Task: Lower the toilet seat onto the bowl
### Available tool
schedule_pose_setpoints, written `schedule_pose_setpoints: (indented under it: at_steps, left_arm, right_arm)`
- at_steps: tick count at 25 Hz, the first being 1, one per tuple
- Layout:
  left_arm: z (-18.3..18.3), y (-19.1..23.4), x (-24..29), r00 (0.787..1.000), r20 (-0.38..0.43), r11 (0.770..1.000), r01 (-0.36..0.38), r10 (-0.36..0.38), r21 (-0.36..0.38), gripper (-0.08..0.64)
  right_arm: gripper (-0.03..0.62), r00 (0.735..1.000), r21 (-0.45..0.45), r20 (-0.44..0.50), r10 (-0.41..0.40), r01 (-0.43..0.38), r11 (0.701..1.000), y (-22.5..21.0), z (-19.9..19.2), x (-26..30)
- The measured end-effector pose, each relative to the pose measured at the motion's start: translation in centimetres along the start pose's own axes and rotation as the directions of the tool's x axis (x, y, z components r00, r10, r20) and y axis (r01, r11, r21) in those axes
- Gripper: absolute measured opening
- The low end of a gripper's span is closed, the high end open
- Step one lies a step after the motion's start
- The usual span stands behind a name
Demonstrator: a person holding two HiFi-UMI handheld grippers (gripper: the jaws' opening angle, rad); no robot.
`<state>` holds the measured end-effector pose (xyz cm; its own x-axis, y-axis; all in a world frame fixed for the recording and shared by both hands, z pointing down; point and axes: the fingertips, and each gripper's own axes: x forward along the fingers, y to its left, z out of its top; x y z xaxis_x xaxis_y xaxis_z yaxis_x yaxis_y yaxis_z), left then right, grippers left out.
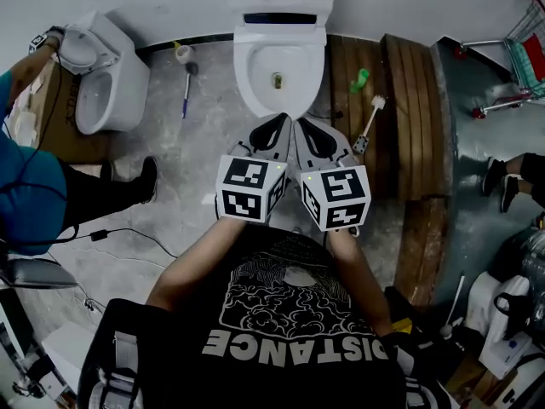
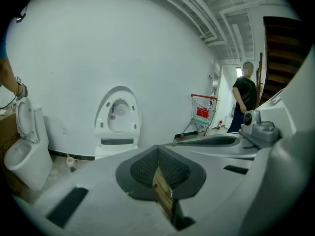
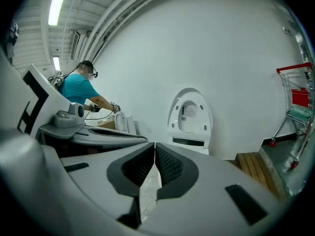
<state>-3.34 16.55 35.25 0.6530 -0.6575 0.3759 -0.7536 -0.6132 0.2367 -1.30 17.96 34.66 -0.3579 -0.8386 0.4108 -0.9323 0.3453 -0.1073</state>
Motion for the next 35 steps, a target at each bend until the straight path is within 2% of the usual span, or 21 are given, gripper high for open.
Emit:
schedule_pose_setpoints:
  at_steps: [9, 17, 23, 27, 35]
  left_arm:
    - [3.7, 7.1, 4.4, 0.998, -0.012, 0.998, 0.062, -0.062, -0.034, 0.009]
    - [6.6, 11.1, 6.9, 0.997, 0.016, 0.996, 0.078, -0.078, -0.033, 0.009]
    - [7.8, 12.5, 8.5, 0.998, 0.021, 0.997, 0.064, -0.064, -0.034, 0.009]
    - [8.1, 13.0, 9.8, 0.999, 0.020, 0.996, 0.051, -0.050, -0.069, 0.009]
    - [9.4, 14.6, 15.0, 1.000, 0.008, 0.995, -0.023, 0.024, -0.097, 0.009]
  right_arm:
    - [0.018, 0.998, -0.013, -0.044, -0.037, 0.036, 0.999, -0.4, 3.8, 8.1]
    - [0.018, 0.999, -0.014, -0.038, -0.032, 0.031, 0.999, -1.1, 6.4, 12.6]
    - [0.018, 1.000, -0.014, -0.020, -0.019, 0.019, 1.000, -2.2, 7.8, 14.5]
    - [0.018, 1.000, -0.005, -0.018, 0.007, -0.007, 1.000, -3.3, 8.0, 15.7]
    - [0.018, 0.996, -0.008, -0.029, 0.085, -0.085, 0.996, -7.7, 9.3, 19.7]
